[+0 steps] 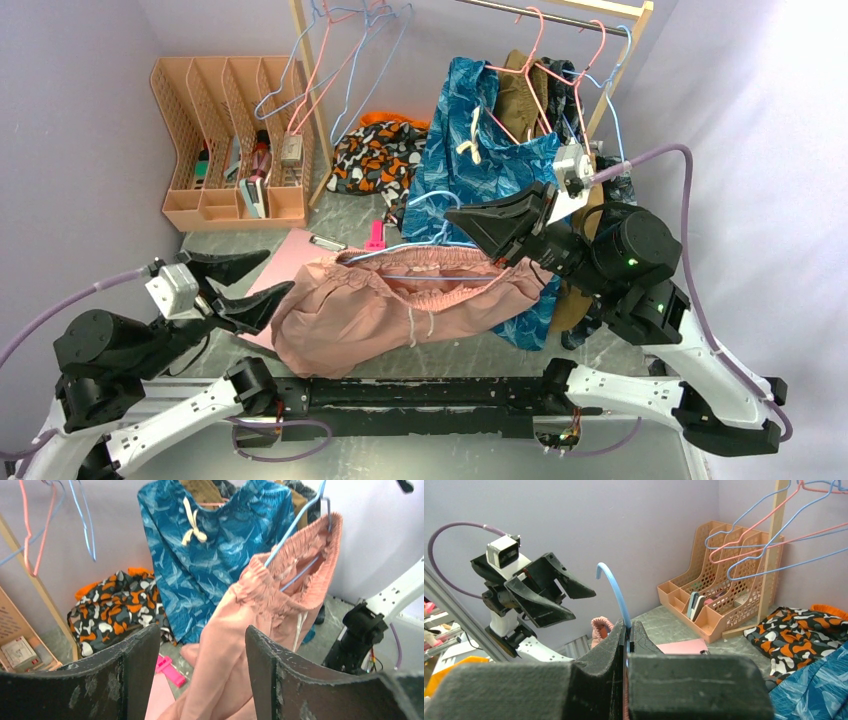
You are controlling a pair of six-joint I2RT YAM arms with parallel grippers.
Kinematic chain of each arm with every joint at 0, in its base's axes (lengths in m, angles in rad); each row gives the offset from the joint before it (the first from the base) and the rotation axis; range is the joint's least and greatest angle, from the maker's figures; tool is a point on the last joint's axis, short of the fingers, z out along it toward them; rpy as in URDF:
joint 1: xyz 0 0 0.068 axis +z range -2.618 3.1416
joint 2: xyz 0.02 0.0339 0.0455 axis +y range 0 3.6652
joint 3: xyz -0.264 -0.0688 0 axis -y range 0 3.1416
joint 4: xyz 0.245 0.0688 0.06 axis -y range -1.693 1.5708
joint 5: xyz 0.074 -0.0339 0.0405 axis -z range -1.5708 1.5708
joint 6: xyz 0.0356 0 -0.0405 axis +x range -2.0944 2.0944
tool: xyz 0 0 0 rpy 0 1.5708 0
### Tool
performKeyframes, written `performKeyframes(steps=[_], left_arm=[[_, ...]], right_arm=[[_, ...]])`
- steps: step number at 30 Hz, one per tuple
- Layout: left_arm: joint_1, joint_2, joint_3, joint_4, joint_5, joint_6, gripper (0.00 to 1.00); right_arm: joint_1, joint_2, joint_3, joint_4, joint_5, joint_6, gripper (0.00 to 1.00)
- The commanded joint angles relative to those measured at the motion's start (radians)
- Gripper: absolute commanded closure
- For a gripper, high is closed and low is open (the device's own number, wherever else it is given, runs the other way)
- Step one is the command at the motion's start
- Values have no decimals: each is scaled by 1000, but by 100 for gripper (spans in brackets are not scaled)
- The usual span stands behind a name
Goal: Place the shorts on the hanger
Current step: Adjust the shorts on the hanger.
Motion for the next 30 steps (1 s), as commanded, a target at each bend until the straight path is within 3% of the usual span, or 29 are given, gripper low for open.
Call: performKeyframes(steps=[1,8,15,17,21,23,30], left_arm=[[-3,13,-16,-106,35,-24,33],[-2,52,-50,-149,162,-12,32],[-2,88,-76,-154,142,9,34],[-2,97,-78,-151,132,19,42],[-2,104,-67,-147,127,29,80],[-2,102,-44,-137,124,32,92],[-2,116,84,-58,181,31,93]], right_arm=[[0,-13,40,24,7,-12,100],[-1,-14,58,11,0,-16,100],[-1,-29,61,6,3,-11,100],[-1,-29,63,2,3,-12,100],[-1,-33,66,-8,9,-16,100],[-1,-33,66,-14,13,-20,100],[-1,-15,70,-34,6,-32,100]])
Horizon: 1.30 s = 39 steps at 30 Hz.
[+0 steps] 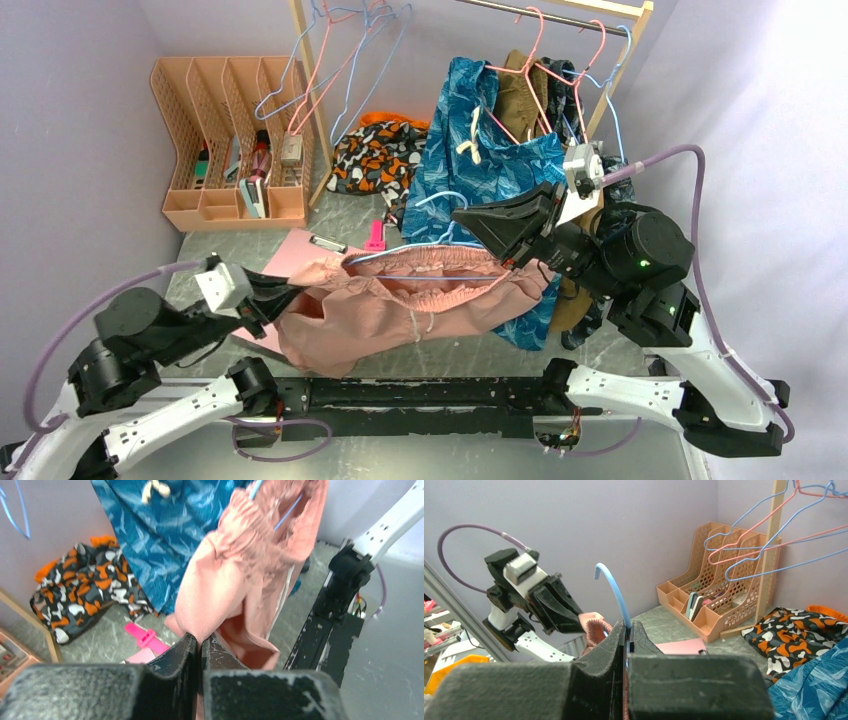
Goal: Place the shorts on the hanger
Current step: Adjust the shorts on the hanger.
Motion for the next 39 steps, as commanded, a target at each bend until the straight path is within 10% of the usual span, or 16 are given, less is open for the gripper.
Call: performKeyframes(steps=[1,12,16,21,39], left_arm=[[-2,18,112,90,52,11,93],[-2,95,202,73,-66,61,87],[-2,87,165,42,-155,50,37],[-2,69,162,40,-125,38,9],[-2,462,449,79,302,147,9]], right_arm=[[-1,0,40,6,2,-25,100],[-1,20,49,15,-90,-21,100],[-1,-4,23,60,-105,0,100],[-1,-9,21,77,-108,12,100],[0,67,50,17,-45,-27,100]])
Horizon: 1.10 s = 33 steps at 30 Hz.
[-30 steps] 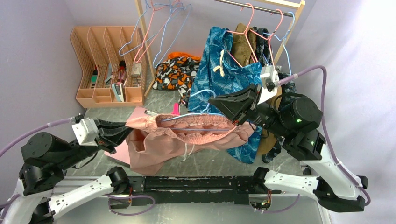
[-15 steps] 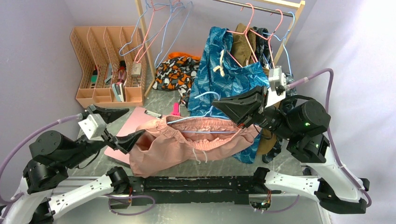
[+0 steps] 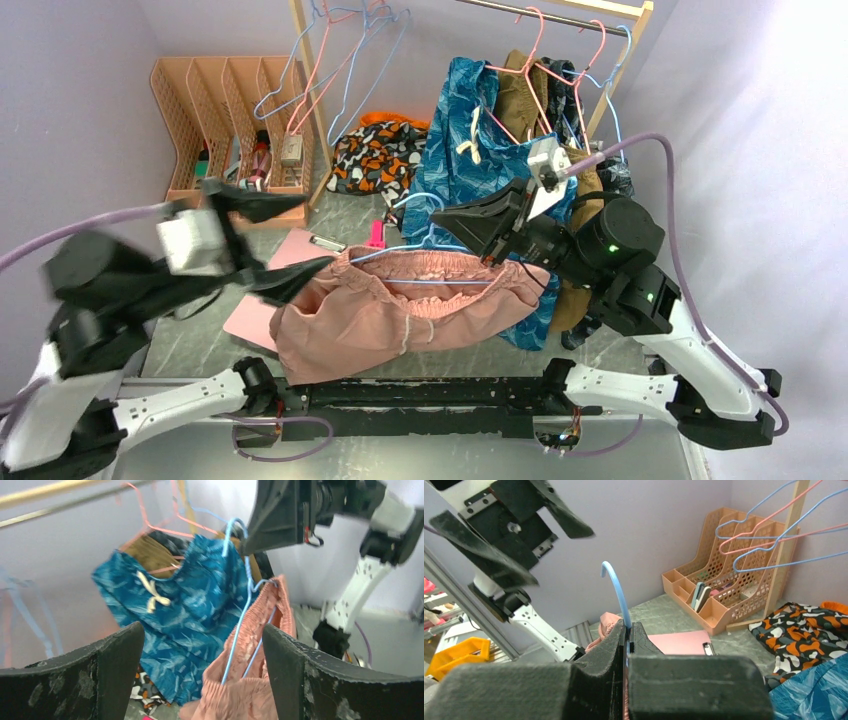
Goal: Place the shorts on the hanger
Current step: Adjust the shorts on the hanger.
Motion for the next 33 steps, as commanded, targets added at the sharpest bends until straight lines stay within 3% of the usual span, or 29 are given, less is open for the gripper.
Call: performKeyframes(steps=[1,5,14,26,29,33], left_arm=[[-3,202,12,-88,210,67,10],[-2,287,6,-34,300,78,10],[-2,362,-5,49,328,103,17],[-2,440,2,60,415,81,70],[-2,432,-23,82,402,79,92],[-3,384,-79,156,299,57,93]], right_arm=[[-1,1,22,21,10,-13,100],[-1,6,14,25,0,-9,100],[0,-7,-14,40,-27,0,100],[-1,-13,-32,46,-53,1,100],[-1,-13,-32,41,-55,1,100],[-1,-13,-22,9,-14,15,99]])
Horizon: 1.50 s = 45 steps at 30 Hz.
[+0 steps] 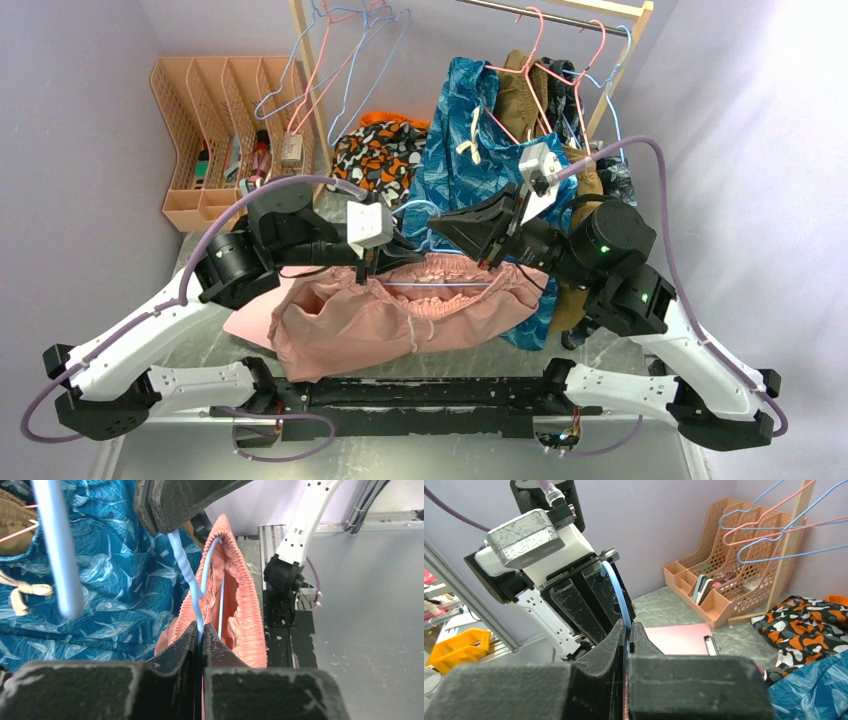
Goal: Place the shorts on the hanger
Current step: Adjust the shorts on the hanger.
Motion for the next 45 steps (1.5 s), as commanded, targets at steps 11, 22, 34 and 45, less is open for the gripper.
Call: performKeyframes(steps=[11,22,34,45], left_arm=[[0,-223,-154,168,-381,-47,93],[0,-269,-153,137,-493,-73,93],[0,-275,-133,130,-474,-71,93],[0,-266,-129,142,-452,-63,93]], right_arm=[[2,-30,122,-282,318,112,49],[2,44,103,-393,421,216,50],[2,157,122,-426,511,262,54],[2,196,147,-432,501,251,88]])
